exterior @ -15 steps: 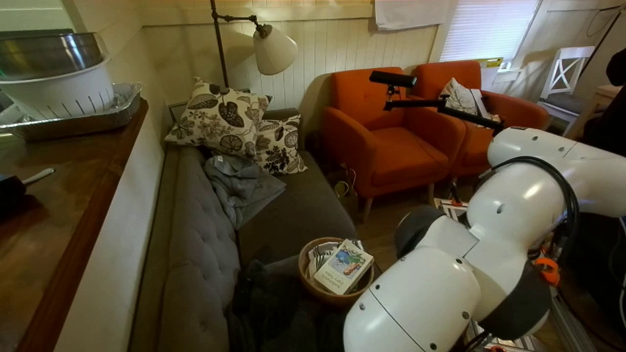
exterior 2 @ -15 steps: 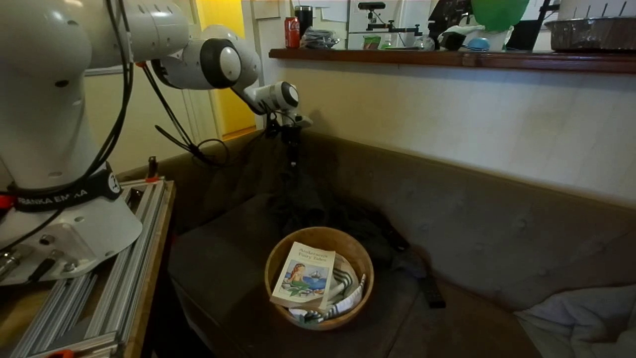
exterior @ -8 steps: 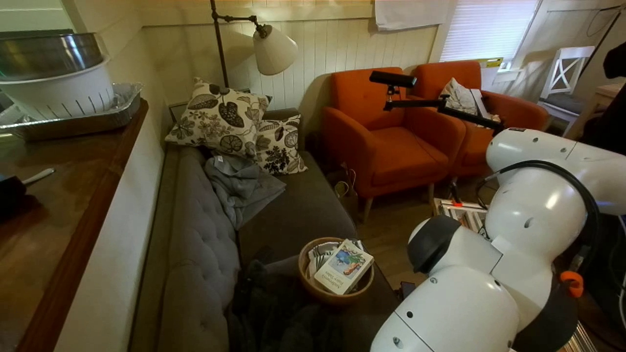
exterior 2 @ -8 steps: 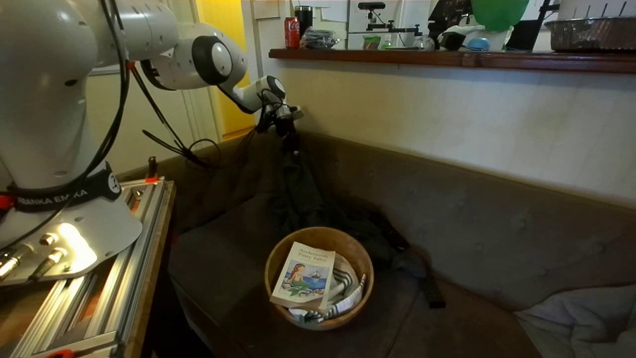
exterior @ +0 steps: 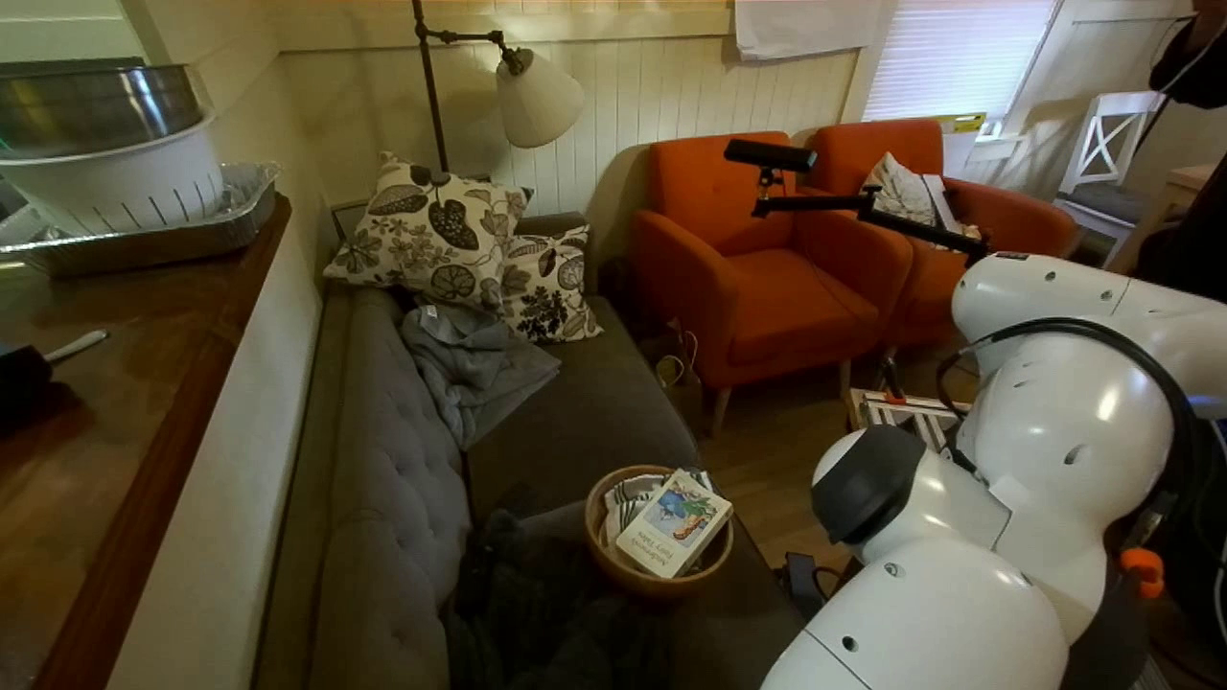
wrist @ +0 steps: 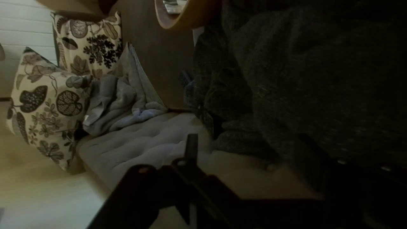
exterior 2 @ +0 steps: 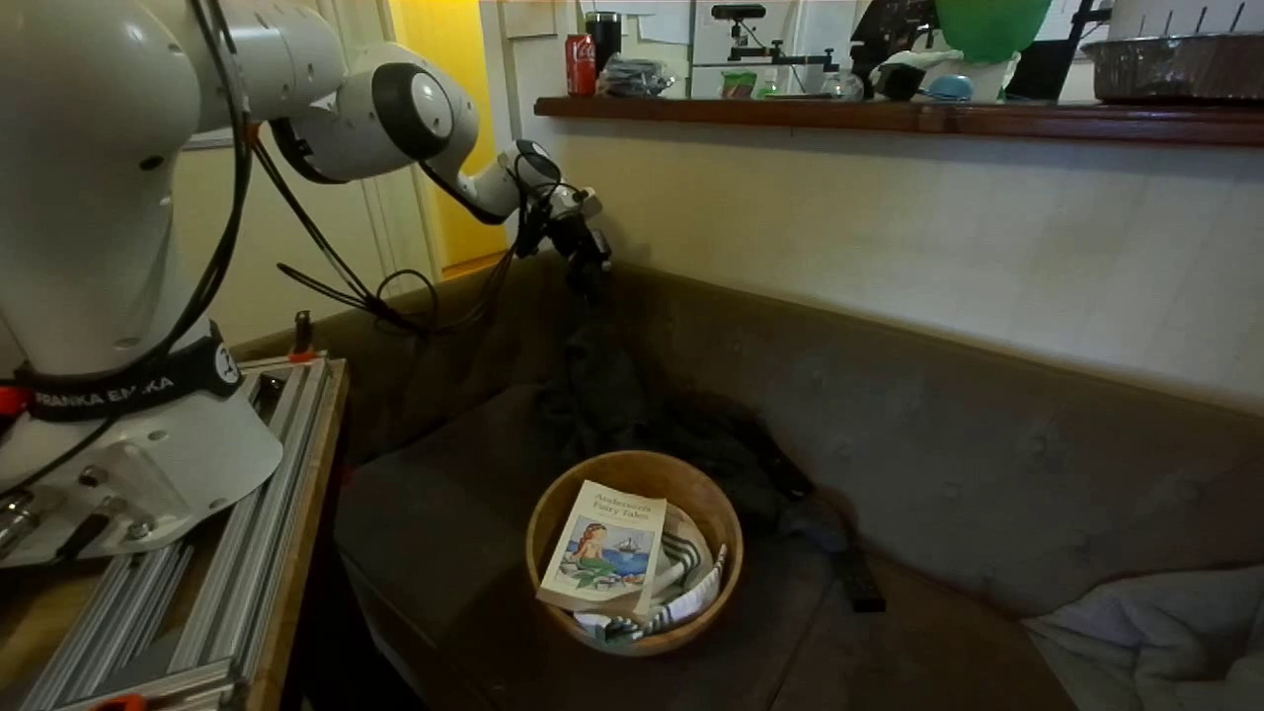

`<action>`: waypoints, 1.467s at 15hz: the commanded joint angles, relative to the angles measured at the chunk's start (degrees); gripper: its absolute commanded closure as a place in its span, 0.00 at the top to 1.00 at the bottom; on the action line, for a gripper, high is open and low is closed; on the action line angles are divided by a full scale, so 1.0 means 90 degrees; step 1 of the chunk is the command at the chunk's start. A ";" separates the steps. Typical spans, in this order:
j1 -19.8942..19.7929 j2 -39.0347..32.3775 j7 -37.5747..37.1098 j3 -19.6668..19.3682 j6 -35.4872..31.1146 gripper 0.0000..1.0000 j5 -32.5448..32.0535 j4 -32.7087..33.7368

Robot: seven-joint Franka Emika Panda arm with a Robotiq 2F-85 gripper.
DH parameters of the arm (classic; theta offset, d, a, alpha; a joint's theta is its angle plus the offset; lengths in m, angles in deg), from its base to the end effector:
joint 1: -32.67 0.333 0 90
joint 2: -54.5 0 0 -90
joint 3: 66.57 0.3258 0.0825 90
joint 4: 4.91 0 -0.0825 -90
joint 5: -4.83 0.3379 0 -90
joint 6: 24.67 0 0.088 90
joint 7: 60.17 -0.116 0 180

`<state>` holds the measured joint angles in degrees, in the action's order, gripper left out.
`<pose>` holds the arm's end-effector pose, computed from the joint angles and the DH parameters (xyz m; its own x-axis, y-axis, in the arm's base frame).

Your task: Unfold the blanket

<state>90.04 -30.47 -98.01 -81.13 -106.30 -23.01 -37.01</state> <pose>0.4836 0.4968 0.0920 0.9537 0.2989 -0.0334 0.1984 -0.5416 0.8169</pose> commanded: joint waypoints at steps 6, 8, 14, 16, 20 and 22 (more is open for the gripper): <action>-0.0388 -0.0055 -0.2358 0.0275 0.0848 1.00 0.0562 0.0315; -0.0612 -0.0016 -0.2878 0.0394 0.0842 1.00 0.0712 0.0091; -0.1653 -0.0098 -0.4093 0.0757 0.0658 1.00 0.1240 -0.0496; -0.2036 0.0108 -0.4359 0.0820 0.0317 1.00 0.1529 -0.1101; -0.2153 -0.0108 -0.4163 0.0839 0.0422 1.00 0.1251 -0.0793; -0.1992 -0.0106 -0.3778 0.0642 -0.0328 1.00 0.0700 -0.0796</action>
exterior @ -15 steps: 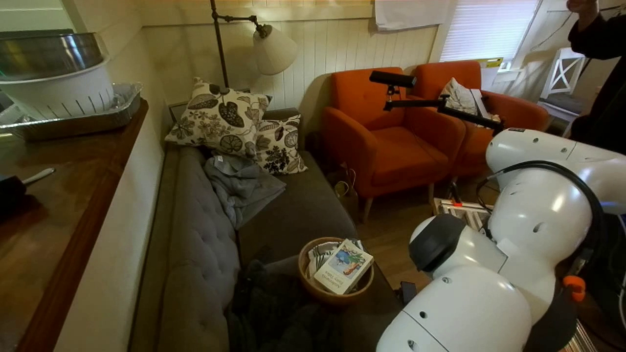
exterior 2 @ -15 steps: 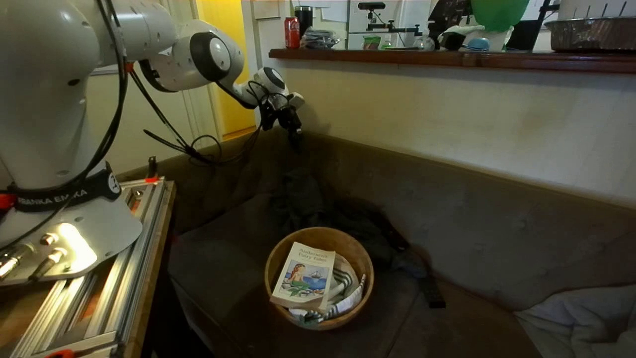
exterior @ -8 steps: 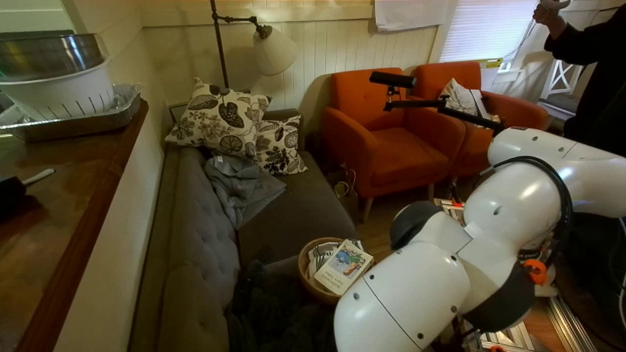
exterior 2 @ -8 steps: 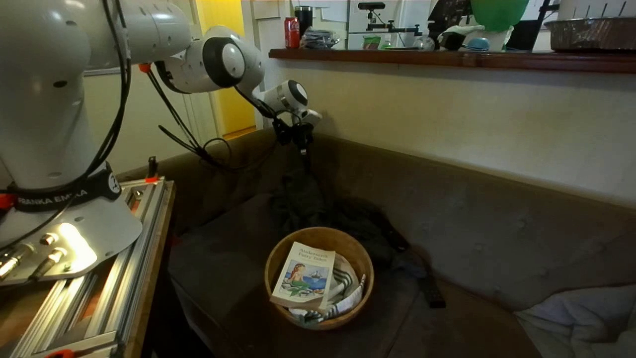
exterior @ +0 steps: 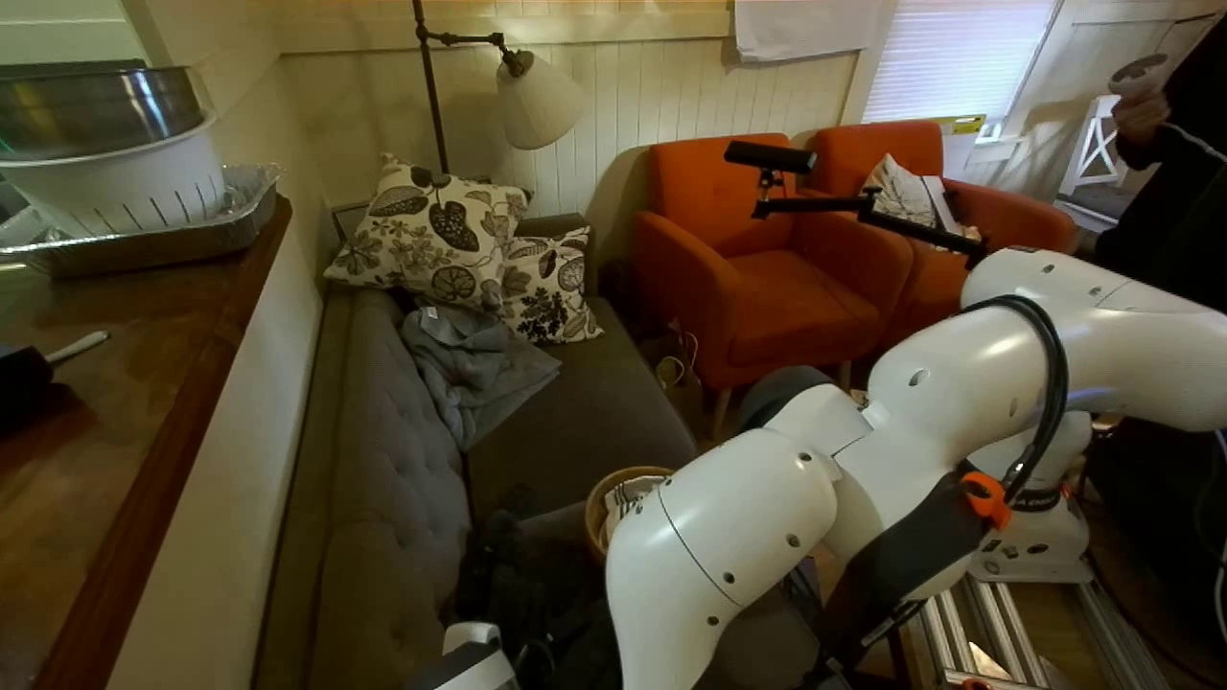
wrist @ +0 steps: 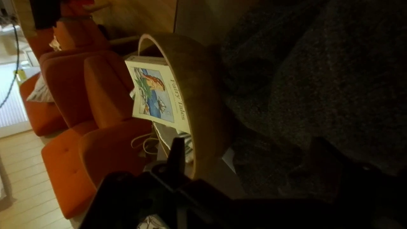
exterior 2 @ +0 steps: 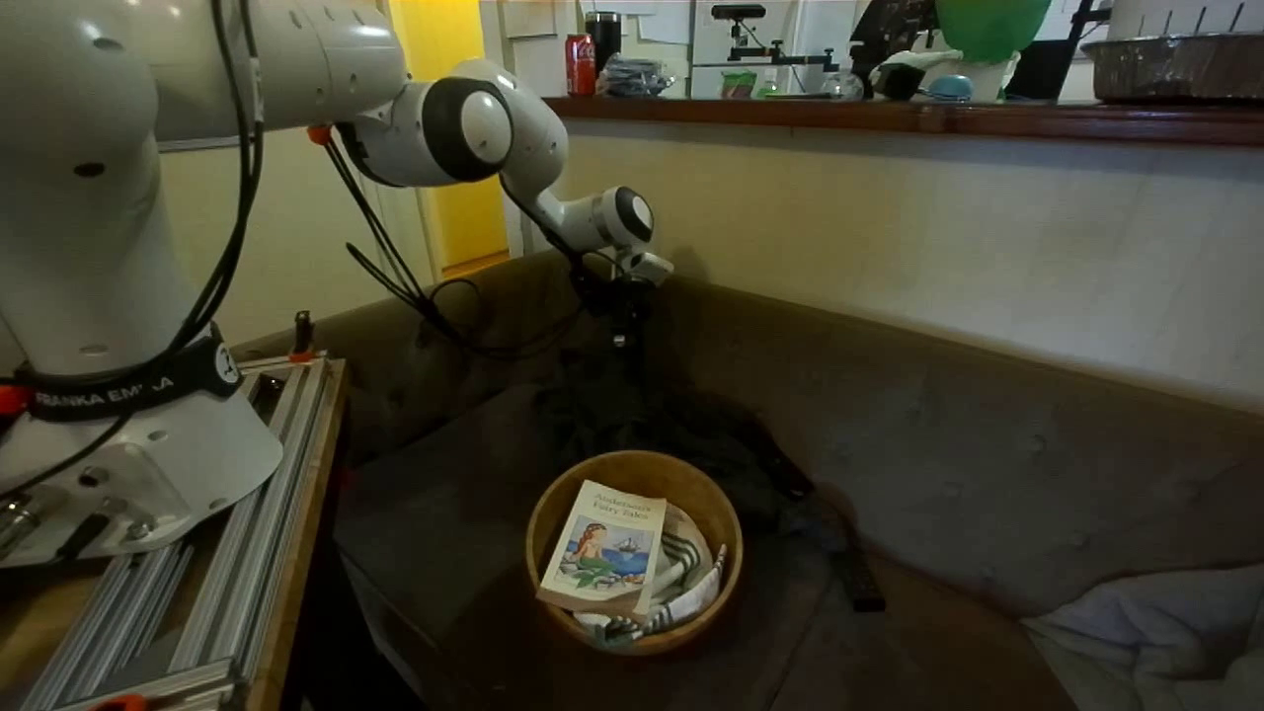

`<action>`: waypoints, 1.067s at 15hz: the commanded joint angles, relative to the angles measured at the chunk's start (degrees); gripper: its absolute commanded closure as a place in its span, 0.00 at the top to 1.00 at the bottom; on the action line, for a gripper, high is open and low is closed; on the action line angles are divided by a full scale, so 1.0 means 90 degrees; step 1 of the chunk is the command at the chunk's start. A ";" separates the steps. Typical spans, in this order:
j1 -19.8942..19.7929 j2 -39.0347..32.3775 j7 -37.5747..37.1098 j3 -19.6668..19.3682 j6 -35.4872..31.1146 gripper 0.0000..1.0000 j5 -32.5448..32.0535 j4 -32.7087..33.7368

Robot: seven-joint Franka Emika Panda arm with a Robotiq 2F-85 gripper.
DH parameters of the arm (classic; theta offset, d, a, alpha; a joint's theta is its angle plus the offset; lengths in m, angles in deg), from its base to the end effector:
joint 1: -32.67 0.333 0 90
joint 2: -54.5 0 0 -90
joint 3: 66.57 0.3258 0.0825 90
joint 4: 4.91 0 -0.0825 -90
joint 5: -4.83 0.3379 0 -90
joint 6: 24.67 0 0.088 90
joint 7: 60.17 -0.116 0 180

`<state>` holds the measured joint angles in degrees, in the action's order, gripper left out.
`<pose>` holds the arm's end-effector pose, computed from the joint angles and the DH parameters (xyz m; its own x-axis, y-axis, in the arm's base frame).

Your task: Unfold the blanket

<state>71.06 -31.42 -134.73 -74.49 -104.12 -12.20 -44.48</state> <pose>0.5523 0.3241 0.0144 0.8415 -0.5133 0.1684 -0.4368 -0.4629 0.7714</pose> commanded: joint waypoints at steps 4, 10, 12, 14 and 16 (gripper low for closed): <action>0.0031 0.0383 0.0586 -0.0483 -0.2527 1.00 -0.1240 -0.1028; -0.1156 0.0793 0.1617 -0.0046 -0.5191 1.00 -0.1354 -0.2278; -0.1701 0.0907 0.2363 0.0124 -0.5351 1.00 -0.1279 -0.2539; -0.1589 0.0480 0.2105 -0.0058 -0.5118 1.00 -0.1425 -0.1953; -0.1824 0.0499 0.2233 -0.0033 -0.5149 1.00 -0.1429 -0.1979</action>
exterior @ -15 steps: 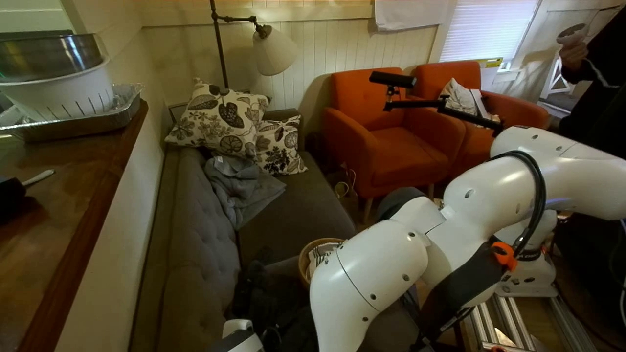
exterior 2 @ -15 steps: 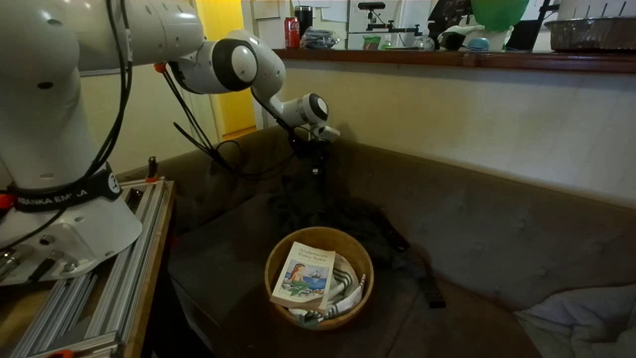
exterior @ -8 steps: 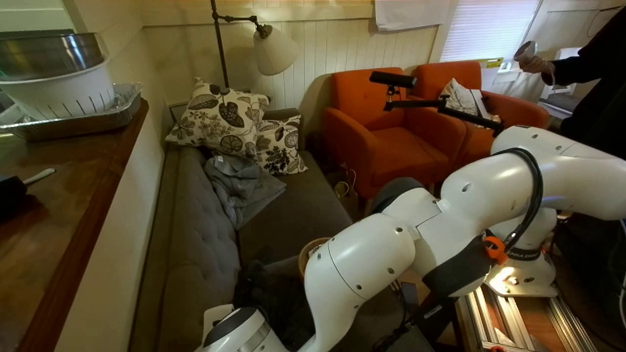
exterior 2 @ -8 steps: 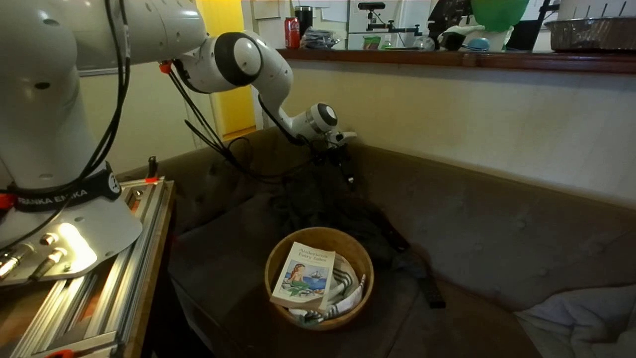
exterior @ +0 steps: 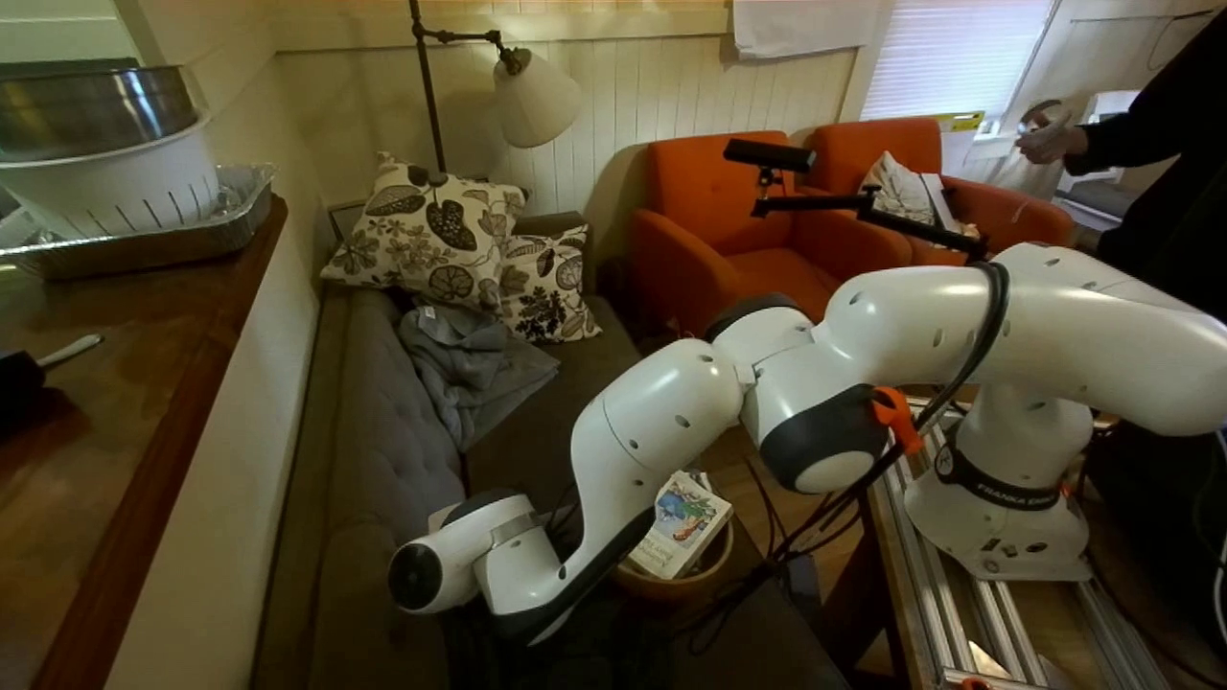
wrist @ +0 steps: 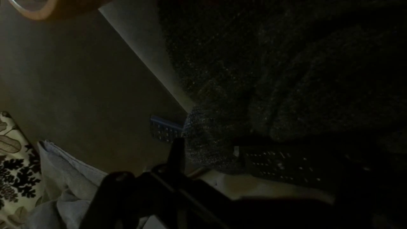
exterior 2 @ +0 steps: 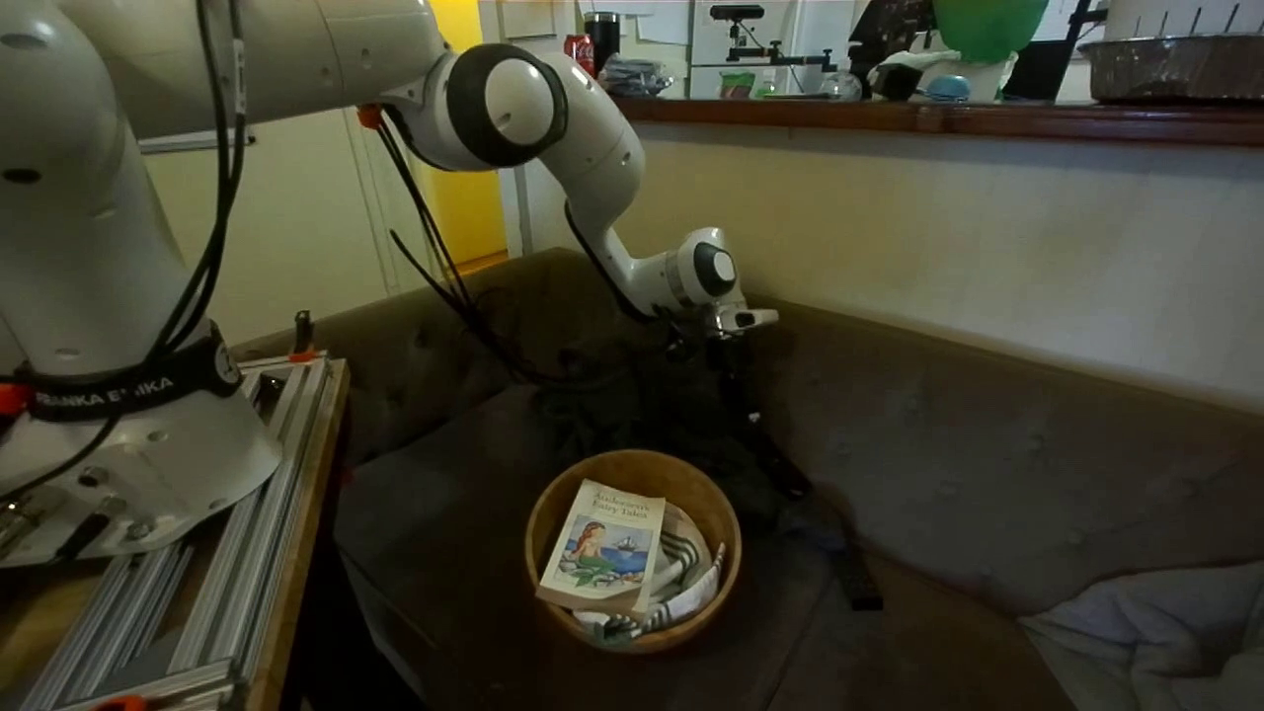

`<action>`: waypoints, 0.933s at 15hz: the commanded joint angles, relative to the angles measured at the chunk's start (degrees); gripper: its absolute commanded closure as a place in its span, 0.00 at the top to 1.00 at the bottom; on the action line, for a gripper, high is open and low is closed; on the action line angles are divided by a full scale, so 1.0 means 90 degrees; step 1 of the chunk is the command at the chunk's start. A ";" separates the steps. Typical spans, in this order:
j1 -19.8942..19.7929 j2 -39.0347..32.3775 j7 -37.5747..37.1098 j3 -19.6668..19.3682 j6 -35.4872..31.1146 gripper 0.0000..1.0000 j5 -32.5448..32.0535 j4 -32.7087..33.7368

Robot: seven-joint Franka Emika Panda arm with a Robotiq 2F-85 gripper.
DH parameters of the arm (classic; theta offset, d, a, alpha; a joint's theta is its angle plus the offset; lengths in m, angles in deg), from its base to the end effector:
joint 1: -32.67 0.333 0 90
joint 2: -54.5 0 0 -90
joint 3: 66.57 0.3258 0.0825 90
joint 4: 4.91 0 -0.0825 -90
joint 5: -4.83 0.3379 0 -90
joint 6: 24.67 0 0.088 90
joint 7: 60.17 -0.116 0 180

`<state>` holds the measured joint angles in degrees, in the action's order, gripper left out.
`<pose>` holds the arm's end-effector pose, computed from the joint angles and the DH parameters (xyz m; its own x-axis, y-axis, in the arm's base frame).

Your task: Unfold the blanket

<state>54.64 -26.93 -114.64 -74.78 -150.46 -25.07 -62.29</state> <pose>0.6647 0.1747 -0.0214 0.9656 -0.1856 0.1823 -0.2546 -0.8182 0.5155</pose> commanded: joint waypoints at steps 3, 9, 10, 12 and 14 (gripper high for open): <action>0.0329 0.0039 -0.0239 -0.0172 -0.0769 1.00 -0.0351 -0.0215; 0.0626 -0.0155 -0.0144 -0.0644 -0.3016 1.00 -0.1142 -0.0323; 0.0625 -0.0173 -0.0113 -0.0693 -0.3252 1.00 -0.1220 -0.0385; 0.0523 -0.0197 -0.0032 -0.0749 -0.3790 1.00 -0.1304 -0.0525; 0.0280 -0.0063 0.0420 -0.0419 -0.3916 1.00 -0.1105 -0.0781</action>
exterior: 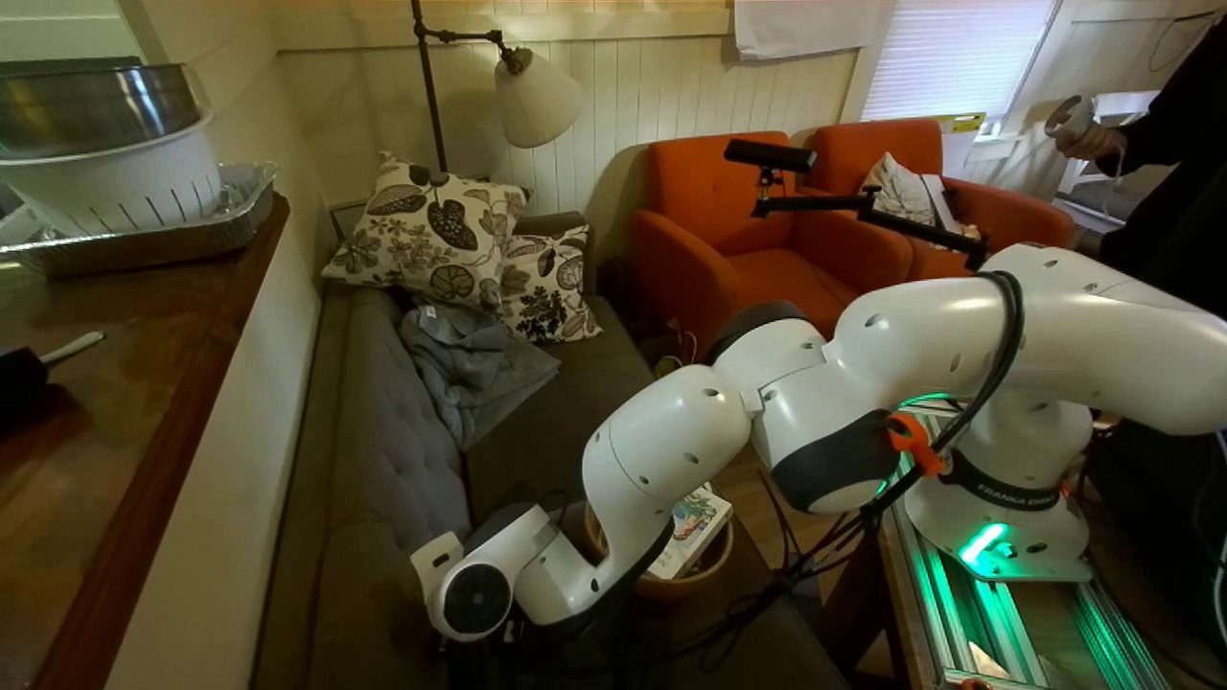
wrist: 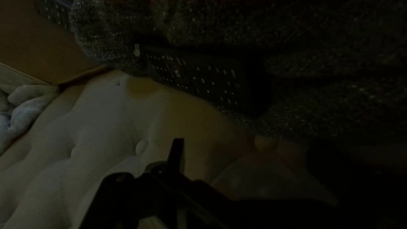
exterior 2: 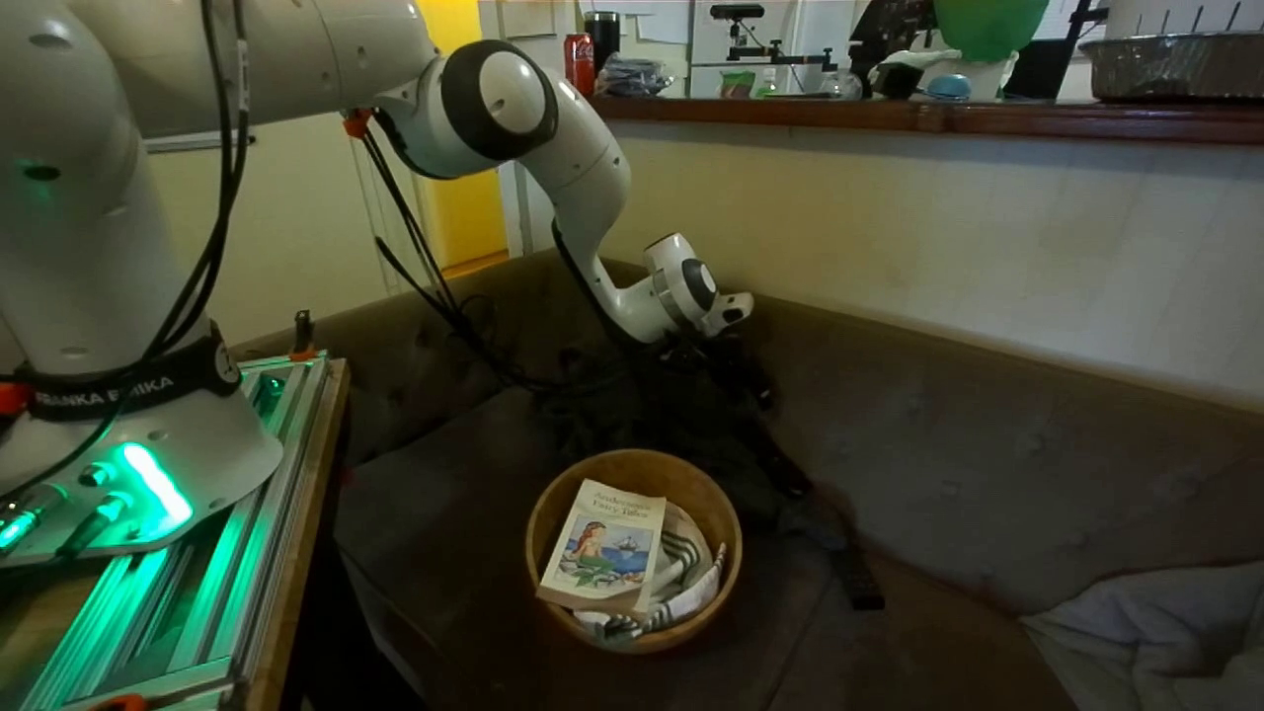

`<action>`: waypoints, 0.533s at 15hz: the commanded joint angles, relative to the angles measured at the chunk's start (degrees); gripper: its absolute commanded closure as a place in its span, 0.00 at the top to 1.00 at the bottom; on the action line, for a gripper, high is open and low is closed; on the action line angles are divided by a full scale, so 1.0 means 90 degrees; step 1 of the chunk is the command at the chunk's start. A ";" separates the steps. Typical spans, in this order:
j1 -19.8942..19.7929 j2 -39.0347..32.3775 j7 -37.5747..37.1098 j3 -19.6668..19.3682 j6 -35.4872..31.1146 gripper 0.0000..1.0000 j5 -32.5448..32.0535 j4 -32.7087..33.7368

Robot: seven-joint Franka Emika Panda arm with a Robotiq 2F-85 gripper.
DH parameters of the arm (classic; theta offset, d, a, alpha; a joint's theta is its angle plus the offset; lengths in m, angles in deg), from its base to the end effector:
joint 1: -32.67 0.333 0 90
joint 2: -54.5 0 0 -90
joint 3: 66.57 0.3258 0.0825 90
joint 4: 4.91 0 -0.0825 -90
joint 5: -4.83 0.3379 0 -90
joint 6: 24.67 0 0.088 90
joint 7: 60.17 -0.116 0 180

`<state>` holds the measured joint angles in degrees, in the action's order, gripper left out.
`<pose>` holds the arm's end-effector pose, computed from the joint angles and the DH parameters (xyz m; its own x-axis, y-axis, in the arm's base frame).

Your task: Unfold the blanket

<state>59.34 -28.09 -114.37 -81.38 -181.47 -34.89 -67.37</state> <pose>0.6653 0.2279 -0.0274 0.8887 0.2080 0.4085 0.0437 -0.9256 0.3761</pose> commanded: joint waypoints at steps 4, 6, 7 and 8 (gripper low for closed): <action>-0.0580 0.0493 0.1074 0.1087 0.0078 1.00 0.0245 -0.0759; -0.0527 0.0672 0.0767 0.1160 0.0307 1.00 0.0234 -0.1058; -0.0469 0.0842 0.0545 0.1161 0.0427 1.00 0.0223 -0.1311; -0.0436 0.0913 0.0349 0.1160 0.0546 1.00 0.0231 -0.1439</action>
<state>54.40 -25.02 -108.01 -71.72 -179.42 -34.30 -72.76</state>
